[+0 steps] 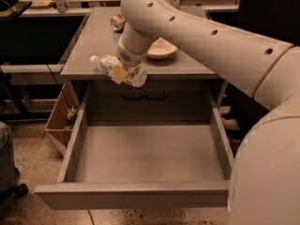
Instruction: Place blue plastic bottle into top drawer
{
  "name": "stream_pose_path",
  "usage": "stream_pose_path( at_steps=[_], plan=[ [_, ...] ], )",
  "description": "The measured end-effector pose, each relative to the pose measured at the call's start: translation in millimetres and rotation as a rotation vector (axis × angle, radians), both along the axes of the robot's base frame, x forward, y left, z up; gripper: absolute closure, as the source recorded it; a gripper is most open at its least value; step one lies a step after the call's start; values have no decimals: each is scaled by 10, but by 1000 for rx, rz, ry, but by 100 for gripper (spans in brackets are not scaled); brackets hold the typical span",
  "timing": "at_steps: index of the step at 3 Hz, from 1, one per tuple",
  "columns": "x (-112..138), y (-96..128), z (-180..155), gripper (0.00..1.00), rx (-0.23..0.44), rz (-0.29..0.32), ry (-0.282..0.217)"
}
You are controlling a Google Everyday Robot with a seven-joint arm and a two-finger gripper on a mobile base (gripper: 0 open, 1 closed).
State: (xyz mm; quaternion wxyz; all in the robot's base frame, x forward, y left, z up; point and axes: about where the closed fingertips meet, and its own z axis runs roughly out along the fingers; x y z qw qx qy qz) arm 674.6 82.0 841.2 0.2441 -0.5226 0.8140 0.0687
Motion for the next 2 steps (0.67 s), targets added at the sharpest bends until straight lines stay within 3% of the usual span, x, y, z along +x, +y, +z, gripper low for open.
stream_pose_path(
  at_steps=[1, 2],
  plan=[
    [-192, -14, -78, 100, -4, 43, 14],
    [-622, -74, -12, 100, 9, 111, 19]
  ],
)
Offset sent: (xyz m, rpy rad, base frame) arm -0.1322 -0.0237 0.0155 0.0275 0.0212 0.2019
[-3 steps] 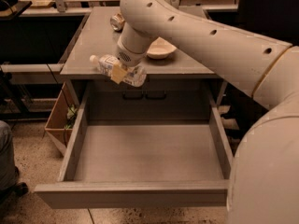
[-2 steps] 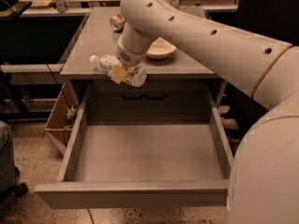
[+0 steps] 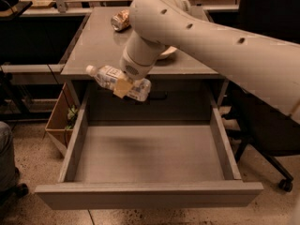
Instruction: Place blue plastic bottle into top drawer
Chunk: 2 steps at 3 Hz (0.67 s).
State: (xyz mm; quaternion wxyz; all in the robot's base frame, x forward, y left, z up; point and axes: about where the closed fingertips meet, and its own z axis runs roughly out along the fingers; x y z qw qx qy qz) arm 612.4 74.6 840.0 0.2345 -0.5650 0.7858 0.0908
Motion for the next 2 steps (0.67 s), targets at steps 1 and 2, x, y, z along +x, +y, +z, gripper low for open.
stream_pose_path(
  at_steps=[1, 2],
  plan=[
    [-389, -134, -24, 100, -19, 78, 2],
    [-617, -315, -309, 100, -62, 142, 20]
  ],
)
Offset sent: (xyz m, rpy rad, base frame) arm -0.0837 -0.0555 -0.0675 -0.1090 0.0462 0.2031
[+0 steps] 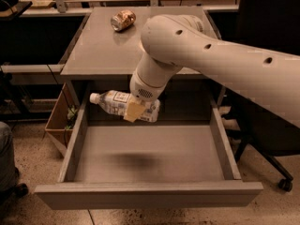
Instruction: Place blue plastic bottle into top drawer
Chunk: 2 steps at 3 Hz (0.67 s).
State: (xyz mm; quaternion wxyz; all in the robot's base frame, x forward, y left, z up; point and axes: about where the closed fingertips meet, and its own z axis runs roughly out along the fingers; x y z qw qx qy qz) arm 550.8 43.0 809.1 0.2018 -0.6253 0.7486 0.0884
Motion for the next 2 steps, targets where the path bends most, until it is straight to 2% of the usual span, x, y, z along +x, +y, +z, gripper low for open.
stream_pose_path(
  at_steps=[1, 2],
  plan=[
    [10, -1, -83, 100, -3, 4, 3],
    [38, -3, -309, 100, -11, 15, 13]
  ],
)
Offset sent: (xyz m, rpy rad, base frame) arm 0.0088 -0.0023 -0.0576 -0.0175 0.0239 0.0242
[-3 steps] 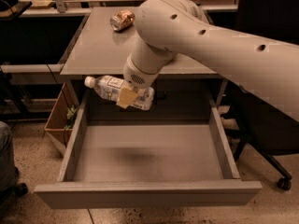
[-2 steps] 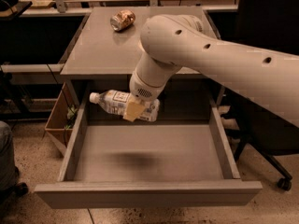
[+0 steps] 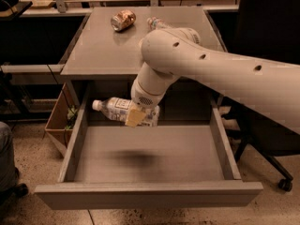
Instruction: Place blue plastic bottle into top drawer
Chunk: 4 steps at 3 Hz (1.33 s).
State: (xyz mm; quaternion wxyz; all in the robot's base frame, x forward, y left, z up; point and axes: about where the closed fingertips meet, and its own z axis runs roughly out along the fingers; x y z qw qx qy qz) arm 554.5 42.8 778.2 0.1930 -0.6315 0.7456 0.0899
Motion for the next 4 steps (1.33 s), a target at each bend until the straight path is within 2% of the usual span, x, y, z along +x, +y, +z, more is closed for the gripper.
stream_pose_path(
  at_steps=[1, 2, 3, 4],
  plan=[
    [-116, -143, -742, 100, -19, -26, 65],
    [-205, -255, -1195, 100, -27, -41, 110],
    [-220, -313, -1534, 81, -19, -38, 141],
    [-209, -322, -1683, 58, -15, -28, 155]
  ],
)
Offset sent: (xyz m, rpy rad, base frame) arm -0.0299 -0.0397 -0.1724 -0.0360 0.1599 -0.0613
